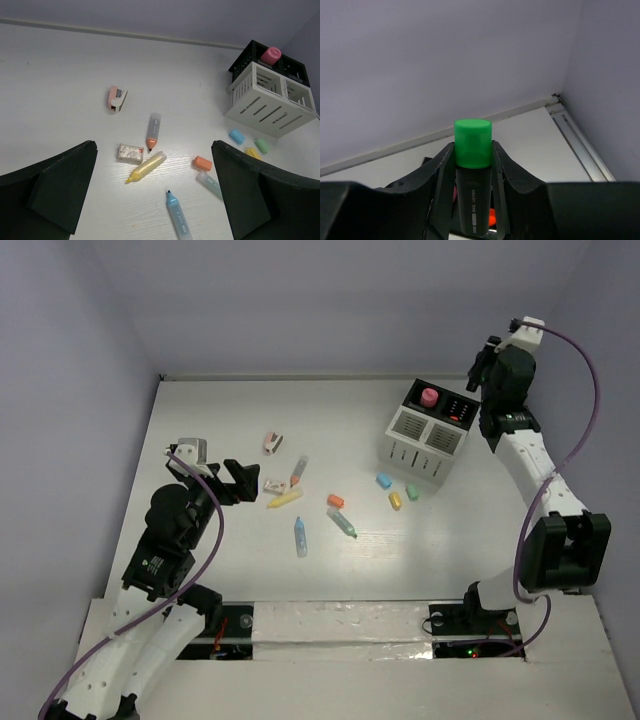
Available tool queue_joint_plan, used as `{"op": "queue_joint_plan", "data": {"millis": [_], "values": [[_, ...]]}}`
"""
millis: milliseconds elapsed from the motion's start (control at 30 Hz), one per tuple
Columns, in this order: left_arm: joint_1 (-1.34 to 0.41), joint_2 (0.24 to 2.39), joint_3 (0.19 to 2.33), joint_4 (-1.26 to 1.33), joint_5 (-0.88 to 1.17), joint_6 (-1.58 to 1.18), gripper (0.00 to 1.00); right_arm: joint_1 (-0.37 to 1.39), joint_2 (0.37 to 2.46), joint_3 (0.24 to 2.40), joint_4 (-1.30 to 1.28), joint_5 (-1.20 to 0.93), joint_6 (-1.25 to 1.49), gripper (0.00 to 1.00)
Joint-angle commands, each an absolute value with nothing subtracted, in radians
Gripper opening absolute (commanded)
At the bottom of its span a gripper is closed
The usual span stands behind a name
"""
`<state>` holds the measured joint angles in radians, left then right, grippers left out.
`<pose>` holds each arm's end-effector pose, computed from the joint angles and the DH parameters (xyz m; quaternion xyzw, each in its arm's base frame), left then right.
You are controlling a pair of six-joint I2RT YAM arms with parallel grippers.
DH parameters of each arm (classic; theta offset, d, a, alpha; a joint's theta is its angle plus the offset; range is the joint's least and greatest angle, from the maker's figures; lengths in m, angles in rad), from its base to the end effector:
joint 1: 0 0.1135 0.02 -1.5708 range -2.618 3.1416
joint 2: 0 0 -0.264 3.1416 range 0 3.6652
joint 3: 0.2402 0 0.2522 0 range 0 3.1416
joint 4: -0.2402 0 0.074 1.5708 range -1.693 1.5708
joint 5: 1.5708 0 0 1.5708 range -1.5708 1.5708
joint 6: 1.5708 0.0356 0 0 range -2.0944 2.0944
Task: Sort the stationery into containers
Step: Place the pen in the storage box.
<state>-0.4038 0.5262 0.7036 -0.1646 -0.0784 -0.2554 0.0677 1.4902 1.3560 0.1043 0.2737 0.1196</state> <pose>0.1222 -0.0492 0.3498 0.0242 0.7022 -0.2041 0.6817 0.3576 0.0146 0.4001 0.1134 0.7082 -0.0330 0.6961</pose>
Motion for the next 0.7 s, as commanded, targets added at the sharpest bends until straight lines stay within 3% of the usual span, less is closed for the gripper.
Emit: {"op": "queue_joint_plan", "data": {"millis": [0, 667], "values": [[-0.399, 0.531, 0.730, -0.126, -0.063, -0.245, 0.99, 0.000, 1.548, 1.269, 0.288, 0.252, 0.218, 0.12], [-0.390, 0.572, 0.729, -0.121, -0.063, -0.245, 0.99, -0.038, 1.740, 1.195, 0.512, 0.123, 0.121, 0.15]]}}
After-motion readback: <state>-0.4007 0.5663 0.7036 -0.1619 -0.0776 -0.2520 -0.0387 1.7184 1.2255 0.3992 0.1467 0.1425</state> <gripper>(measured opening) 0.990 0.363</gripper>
